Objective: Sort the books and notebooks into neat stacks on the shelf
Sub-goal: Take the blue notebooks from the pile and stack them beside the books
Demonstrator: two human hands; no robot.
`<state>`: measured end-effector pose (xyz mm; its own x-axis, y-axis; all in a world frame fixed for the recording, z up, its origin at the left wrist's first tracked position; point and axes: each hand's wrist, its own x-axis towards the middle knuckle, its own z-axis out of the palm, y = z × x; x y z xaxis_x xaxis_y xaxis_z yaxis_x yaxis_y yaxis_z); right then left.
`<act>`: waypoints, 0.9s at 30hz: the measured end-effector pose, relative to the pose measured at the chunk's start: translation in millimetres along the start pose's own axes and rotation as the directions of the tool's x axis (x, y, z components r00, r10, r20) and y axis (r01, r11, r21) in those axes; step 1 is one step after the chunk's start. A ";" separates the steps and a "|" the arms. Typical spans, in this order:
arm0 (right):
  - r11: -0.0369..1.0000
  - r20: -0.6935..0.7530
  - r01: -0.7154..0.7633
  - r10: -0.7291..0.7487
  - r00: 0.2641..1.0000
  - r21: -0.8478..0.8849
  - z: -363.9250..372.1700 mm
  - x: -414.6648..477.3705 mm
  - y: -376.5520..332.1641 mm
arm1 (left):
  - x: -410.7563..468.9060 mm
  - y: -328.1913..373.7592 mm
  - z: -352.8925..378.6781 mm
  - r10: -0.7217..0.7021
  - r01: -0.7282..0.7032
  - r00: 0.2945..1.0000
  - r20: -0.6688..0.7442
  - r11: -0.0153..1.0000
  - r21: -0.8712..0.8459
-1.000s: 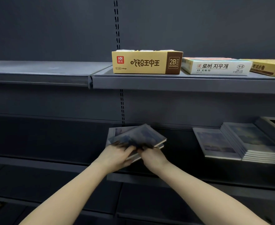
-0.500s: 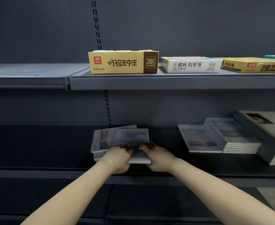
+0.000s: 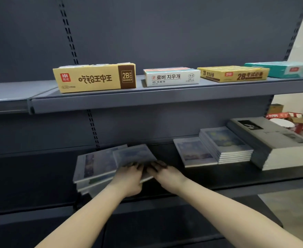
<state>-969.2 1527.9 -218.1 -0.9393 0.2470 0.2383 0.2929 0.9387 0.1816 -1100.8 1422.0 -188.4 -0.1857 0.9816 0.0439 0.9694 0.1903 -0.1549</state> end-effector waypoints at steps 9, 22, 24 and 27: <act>0.976 0.007 -0.188 0.190 0.982 -0.108 -2.0 -35.0 53.7 | 44.7 45.5 6.4 0.070 -0.070 0.995 -0.069 0.997 0.012; 0.819 0.188 -0.570 0.572 0.798 -0.067 30.0 -131.9 106.2 | 109.3 162.3 41.5 0.270 -0.271 0.957 0.104 0.963 -0.010; 0.788 0.242 -0.614 0.605 0.759 -0.044 34.5 -132.5 109.2 | 118.1 168.8 42.9 0.281 -0.286 0.951 0.127 0.958 0.028; 0.780 0.212 -0.626 0.616 0.759 -0.024 37.9 -125.9 111.5 | 130.0 167.4 49.2 0.250 -0.251 0.959 0.132 0.968 -0.005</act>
<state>-825.1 1610.6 -264.1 -0.5706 0.8163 0.0901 0.8203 0.5717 0.0155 -970.5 1582.2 -257.2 0.0426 0.9910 -0.1271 0.9857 -0.0624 -0.1564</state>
